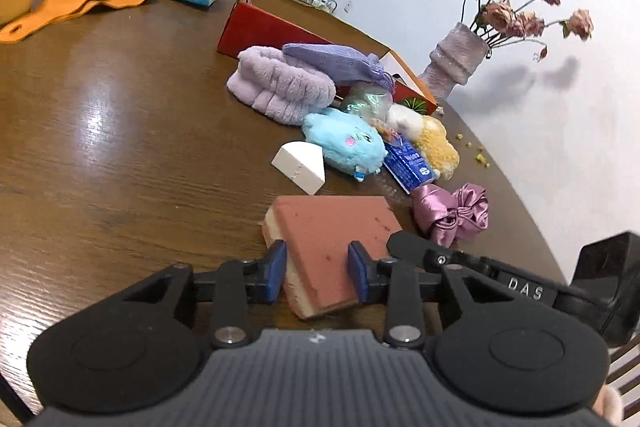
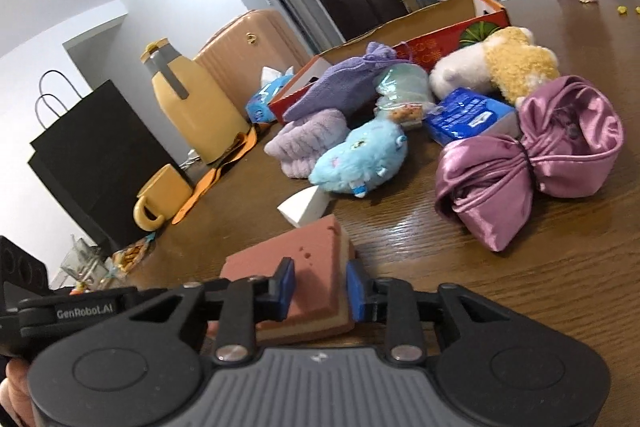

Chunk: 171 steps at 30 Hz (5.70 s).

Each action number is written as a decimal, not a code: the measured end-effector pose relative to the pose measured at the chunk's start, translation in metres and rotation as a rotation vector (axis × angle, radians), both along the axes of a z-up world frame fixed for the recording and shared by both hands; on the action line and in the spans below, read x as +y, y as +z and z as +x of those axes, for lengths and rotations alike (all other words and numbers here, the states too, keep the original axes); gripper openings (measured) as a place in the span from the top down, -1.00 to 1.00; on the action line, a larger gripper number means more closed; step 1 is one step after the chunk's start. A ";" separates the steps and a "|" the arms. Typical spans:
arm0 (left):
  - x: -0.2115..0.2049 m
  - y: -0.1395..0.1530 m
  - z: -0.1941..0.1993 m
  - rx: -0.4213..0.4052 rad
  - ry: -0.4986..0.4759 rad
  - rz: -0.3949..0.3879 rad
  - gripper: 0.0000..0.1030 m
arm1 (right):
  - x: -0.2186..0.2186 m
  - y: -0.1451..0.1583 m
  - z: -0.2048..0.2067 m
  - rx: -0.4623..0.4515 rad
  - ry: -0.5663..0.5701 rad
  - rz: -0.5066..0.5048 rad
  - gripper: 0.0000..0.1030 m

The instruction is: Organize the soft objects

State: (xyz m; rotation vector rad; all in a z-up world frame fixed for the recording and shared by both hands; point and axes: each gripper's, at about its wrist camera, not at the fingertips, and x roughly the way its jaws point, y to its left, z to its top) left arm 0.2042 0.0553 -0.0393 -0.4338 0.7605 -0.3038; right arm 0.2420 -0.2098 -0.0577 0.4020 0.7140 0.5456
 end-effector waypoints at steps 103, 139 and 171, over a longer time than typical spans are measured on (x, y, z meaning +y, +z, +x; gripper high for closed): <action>-0.048 0.041 -0.018 -0.265 0.161 0.380 -1.00 | -0.055 0.039 -0.060 -0.415 -0.110 -0.235 -0.92; -0.044 0.008 0.058 -0.185 0.020 0.352 0.42 | 0.018 0.030 0.099 -0.294 0.055 -0.402 0.66; -0.075 0.128 0.173 -0.375 -0.045 0.278 0.40 | -0.067 0.138 0.120 -0.448 -0.081 -0.320 0.67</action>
